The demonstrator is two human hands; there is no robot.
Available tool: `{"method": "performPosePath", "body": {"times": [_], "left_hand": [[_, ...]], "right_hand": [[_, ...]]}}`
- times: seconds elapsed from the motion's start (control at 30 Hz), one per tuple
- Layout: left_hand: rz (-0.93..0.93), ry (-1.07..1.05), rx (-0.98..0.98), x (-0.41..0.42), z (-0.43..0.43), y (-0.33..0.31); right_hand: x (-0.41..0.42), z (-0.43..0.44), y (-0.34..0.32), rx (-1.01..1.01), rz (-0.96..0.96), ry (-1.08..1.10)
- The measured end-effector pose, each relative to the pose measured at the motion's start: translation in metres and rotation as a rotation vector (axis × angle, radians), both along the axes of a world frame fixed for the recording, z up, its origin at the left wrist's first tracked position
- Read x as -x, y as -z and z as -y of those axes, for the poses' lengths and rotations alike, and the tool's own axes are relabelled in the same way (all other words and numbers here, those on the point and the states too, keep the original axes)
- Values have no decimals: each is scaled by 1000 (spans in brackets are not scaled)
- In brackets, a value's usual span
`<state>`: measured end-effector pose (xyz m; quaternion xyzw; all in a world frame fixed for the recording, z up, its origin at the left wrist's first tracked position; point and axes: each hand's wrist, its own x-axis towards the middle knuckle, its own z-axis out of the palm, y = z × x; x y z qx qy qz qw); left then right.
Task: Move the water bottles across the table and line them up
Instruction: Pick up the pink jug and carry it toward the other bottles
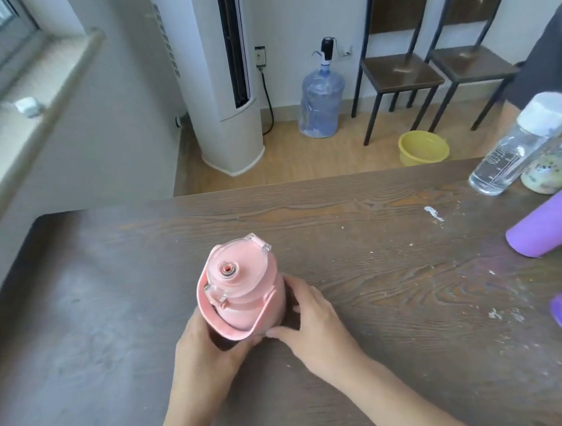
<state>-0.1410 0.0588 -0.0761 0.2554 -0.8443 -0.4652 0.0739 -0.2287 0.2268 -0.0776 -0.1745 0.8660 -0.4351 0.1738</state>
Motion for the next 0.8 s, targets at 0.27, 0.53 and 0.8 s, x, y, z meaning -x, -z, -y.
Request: {"method": "performPosePath", "body": {"times": [0.27, 0.53, 0.8], "left_hand": [[20, -6, -42, 41, -29, 0], [-89, 161, -41, 181, -106, -16], [-157, 355, -41, 302, -183, -14]], "right_hand": [[37, -28, -1, 59, -9, 18], [152, -113, -17, 41, -24, 233], [242, -196, -12, 42, -43, 431]]}}
